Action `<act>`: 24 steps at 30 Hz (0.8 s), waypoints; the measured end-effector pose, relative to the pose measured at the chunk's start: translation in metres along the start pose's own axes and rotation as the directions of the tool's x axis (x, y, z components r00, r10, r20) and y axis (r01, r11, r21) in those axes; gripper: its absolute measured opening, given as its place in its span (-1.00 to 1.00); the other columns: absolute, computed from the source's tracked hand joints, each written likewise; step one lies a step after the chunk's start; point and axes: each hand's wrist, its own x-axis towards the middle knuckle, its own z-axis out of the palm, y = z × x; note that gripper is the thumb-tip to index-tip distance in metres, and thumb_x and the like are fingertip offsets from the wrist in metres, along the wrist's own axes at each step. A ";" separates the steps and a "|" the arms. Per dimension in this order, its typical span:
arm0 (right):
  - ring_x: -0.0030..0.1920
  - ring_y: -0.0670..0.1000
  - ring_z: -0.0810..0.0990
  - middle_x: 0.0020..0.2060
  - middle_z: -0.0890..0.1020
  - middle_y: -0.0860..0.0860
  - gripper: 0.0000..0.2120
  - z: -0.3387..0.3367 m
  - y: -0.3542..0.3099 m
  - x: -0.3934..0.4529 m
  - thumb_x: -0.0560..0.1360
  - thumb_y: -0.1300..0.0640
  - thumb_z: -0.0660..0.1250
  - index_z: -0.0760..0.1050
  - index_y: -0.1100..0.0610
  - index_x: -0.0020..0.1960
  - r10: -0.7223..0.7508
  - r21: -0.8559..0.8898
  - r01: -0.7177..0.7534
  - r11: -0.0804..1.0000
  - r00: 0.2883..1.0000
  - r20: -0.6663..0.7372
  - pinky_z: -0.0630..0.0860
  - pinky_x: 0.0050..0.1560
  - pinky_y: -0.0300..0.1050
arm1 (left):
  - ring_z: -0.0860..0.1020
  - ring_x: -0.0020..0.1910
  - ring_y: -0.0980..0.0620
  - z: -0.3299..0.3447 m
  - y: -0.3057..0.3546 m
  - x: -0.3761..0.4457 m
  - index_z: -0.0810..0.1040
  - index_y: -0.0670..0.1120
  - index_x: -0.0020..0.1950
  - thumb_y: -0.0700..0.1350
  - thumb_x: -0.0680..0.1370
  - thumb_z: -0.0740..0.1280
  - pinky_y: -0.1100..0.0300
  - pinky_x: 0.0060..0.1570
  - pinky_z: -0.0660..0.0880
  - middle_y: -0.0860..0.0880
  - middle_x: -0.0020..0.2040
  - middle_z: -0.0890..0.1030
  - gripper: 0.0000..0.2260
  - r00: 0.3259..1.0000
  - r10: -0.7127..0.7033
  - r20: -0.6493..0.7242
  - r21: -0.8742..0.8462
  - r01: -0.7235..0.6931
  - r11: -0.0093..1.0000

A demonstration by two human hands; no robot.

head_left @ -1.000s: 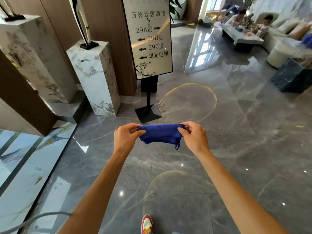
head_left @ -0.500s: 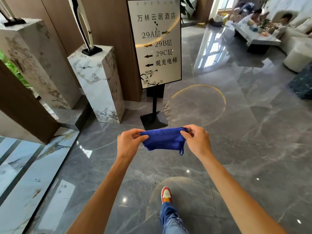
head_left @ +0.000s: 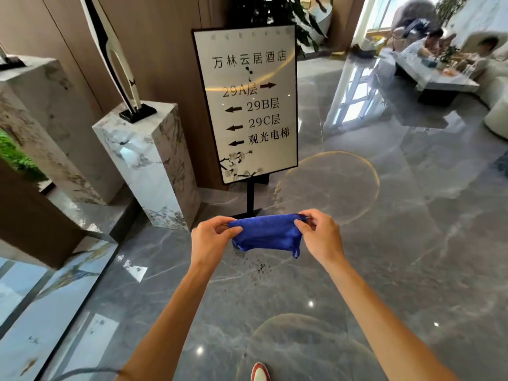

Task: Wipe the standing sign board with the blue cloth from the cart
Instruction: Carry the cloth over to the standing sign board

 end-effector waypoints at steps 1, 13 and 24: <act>-0.11 -0.02 0.65 -0.18 0.69 -0.06 -0.91 0.001 0.000 0.011 0.54 0.17 0.39 0.62 0.04 0.02 -0.006 -0.004 0.006 1.000 1.000 0.001 0.52 -0.13 -0.22 | 0.67 -0.25 0.27 0.004 0.001 0.010 0.71 0.00 -0.06 -0.21 0.47 0.54 0.47 -0.26 0.54 0.12 -0.24 0.71 -0.87 1.000 -0.006 -0.003 -0.001 0.006 1.000; -0.17 -0.23 0.58 -0.22 0.63 -0.17 -0.91 0.042 -0.007 0.137 0.55 0.17 0.40 0.60 -0.01 0.00 -0.053 -0.021 0.053 0.998 0.998 0.028 0.43 -0.22 -0.53 | 0.66 -0.21 0.30 0.023 -0.016 0.139 0.68 0.12 -0.11 -0.19 0.47 0.54 0.48 -0.26 0.53 0.13 -0.23 0.71 -0.81 0.998 -0.057 0.000 -0.013 0.057 0.998; -0.12 -0.27 0.60 -0.18 0.62 -0.24 -0.85 0.103 -0.040 0.267 0.56 0.20 0.40 0.56 -0.05 0.00 -0.050 0.022 0.049 0.999 0.998 0.027 0.47 -0.19 -0.51 | 0.66 -0.21 0.30 0.022 -0.036 0.284 0.70 0.06 -0.07 -0.15 0.46 0.55 0.47 -0.30 0.54 0.24 -0.23 0.71 -0.87 0.992 -0.128 0.001 -0.121 0.127 0.985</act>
